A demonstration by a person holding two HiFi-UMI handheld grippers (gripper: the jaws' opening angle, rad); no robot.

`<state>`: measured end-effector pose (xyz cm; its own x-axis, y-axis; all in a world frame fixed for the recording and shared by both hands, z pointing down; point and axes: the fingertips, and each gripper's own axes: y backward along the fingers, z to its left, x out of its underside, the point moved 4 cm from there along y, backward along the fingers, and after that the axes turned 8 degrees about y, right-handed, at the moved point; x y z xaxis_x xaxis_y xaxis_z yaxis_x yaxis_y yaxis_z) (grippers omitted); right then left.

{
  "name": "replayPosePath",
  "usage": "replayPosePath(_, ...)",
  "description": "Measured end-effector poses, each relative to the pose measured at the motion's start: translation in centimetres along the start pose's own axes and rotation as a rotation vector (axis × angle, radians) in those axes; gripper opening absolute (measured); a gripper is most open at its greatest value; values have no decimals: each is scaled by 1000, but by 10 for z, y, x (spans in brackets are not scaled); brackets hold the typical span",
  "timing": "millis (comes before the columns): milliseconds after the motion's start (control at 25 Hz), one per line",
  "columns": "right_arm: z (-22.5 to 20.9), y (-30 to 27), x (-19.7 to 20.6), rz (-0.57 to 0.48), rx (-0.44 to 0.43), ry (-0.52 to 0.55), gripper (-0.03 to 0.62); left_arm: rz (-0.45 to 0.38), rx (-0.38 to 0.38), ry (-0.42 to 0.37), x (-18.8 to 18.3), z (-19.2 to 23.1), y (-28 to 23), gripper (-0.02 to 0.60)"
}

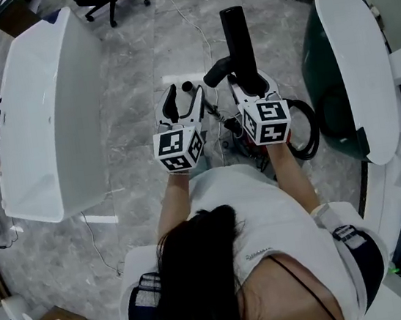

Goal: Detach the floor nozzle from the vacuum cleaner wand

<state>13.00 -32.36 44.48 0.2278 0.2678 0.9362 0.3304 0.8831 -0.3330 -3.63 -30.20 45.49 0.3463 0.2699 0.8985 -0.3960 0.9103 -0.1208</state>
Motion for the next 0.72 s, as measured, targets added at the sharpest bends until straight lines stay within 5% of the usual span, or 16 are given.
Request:
replayPosePath(560,6,11,-3,-29,21,-19,224,-28,-8,-19,-19,-9,15,251)
replayPosePath(720,7,13,-4,-33,28,-19,224,-36,-3,-43,-25,-14,17,203)
